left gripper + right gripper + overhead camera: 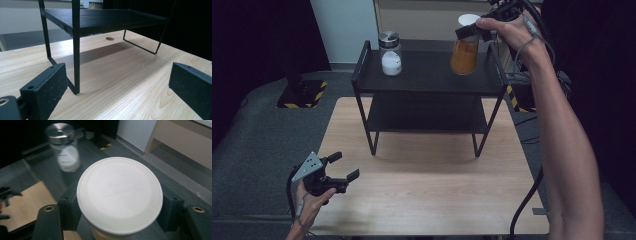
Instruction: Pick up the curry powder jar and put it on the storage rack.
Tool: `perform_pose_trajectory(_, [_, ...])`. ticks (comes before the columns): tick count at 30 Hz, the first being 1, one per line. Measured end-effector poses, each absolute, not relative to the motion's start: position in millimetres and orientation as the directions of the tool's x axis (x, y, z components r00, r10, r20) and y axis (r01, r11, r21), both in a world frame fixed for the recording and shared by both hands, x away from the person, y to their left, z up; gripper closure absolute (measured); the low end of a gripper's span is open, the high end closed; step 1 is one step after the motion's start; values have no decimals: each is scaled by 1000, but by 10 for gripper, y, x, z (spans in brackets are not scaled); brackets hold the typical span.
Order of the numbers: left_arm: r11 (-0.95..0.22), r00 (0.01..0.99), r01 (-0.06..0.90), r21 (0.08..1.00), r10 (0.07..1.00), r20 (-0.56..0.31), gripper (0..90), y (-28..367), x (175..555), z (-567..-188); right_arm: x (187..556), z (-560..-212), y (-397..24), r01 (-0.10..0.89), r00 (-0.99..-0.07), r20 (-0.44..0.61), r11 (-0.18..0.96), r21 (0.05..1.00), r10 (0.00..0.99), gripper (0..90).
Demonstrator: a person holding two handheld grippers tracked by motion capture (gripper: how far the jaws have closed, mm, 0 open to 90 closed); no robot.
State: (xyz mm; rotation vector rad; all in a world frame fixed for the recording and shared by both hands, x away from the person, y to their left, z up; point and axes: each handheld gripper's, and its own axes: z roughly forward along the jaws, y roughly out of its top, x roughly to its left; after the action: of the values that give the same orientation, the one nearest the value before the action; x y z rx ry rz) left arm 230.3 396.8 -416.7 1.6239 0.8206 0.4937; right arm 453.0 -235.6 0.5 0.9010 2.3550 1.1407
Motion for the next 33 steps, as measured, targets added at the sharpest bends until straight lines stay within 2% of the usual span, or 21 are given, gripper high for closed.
perform_pose_trajectory(7, [-64, 665, 241, 968, 738, -117, 7, 3965, 2308, -4167, 4648, -151, -2296, 445, -654, -35, 422, 790, 755, 341])
perform_pose_trajectory(20, [-63, 666, 238, 969, 737, -116, 7, 3974, 2308, -4164, 4746, -342, -2405, 473, -629, 26, 356, 806, 777, 337])
perform_pose_trajectory(21, [-64, 666, 237, 969, 737, -115, 7, 3975, 2307, -4164, 4738, -369, -2417, 466, -629, 27, 349, 813, 777, 327])
perform_pose_trajectory(23, [-63, 666, 236, 970, 737, -115, 7, 3975, 2306, -4164, 4715, -449, -2456, 449, -633, 49, 315, 836, 773, 169])
perform_pose_trajectory(26, [-64, 667, 237, 969, 736, -115, 7, 3968, 2309, -4165, 4634, -535, -2490, 404, -628, 34, 288, 868, 777, 50])
perform_pose_trajectory(33, [-70, 669, 237, 969, 735, -111, 6, 3954, 2309, -4158, 4408, -590, -2750, 345, -618, 91, 165, 924, 781, 21])
